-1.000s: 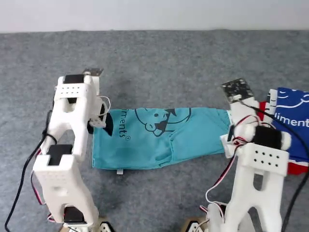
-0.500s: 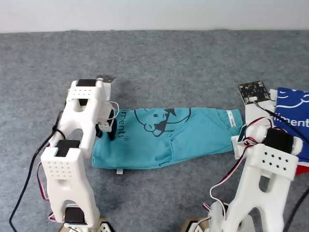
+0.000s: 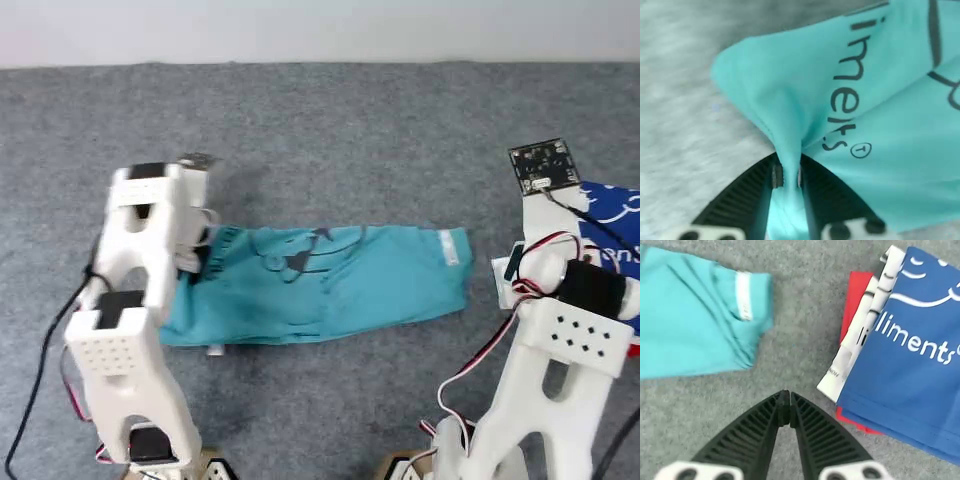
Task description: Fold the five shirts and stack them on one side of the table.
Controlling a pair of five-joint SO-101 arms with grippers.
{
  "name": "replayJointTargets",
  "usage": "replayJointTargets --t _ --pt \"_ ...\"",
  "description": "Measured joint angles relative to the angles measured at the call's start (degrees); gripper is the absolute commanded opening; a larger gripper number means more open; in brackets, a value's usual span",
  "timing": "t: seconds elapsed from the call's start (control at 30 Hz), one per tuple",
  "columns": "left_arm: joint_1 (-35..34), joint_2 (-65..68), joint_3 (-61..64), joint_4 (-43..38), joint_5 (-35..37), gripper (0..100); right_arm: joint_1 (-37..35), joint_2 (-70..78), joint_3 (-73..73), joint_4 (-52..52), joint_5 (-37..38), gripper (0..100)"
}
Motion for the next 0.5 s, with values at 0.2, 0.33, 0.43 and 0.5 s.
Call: replayJointTargets --t 0.2,0.33,0.43,0.5 --pt "-1.0 -2.4 0.1 1.9 -2.2 1 0.0 0.0 0.0 0.3 0.0 0.9" --pt "4.0 -4.8 -3.8 6.2 -1.4 1 0.0 0.0 0.0 0.3 0.0 0.9" --pt "9.6 -6.3 -9.1 10.1 1.4 1 0.0 0.0 0.0 0.3 0.0 0.9" --pt "13.8 -6.8 -12.9 11.3 3.4 1 0.0 0.0 0.0 0.3 0.0 0.9"
